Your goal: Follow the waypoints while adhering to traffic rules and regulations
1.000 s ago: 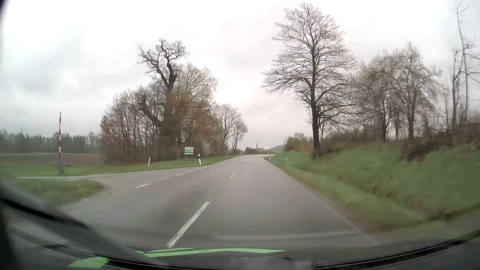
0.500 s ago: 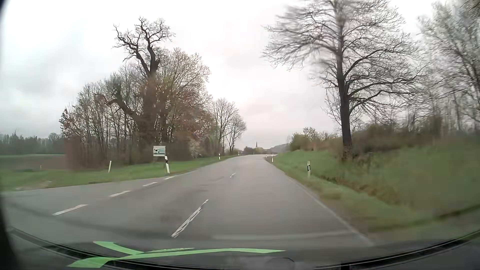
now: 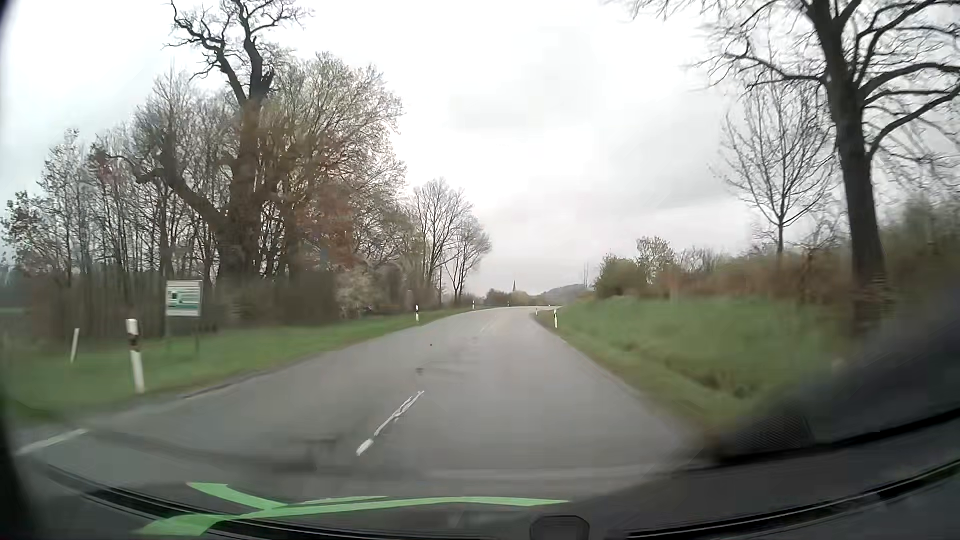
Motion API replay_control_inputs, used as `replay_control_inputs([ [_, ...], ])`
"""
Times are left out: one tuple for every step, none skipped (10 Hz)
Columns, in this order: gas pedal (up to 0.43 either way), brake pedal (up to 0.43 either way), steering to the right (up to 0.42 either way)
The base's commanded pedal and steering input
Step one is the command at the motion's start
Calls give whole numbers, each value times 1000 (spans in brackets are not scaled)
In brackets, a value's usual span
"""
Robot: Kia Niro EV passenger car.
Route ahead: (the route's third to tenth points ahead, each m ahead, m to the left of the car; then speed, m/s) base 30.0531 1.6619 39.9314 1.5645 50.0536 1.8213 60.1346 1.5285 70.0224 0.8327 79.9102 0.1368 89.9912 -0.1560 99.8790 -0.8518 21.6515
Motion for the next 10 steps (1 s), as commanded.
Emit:
replay_control_inputs([
  [28,0,-3],
  [67,0,-3],
  [87,0,-4],
  [98,0,-2],
  [118,0,-2],
  [130,0,-2],
  [138,0,-1],
  [138,0,-1],
  [150,0,-1],
  [150,0,3],
])
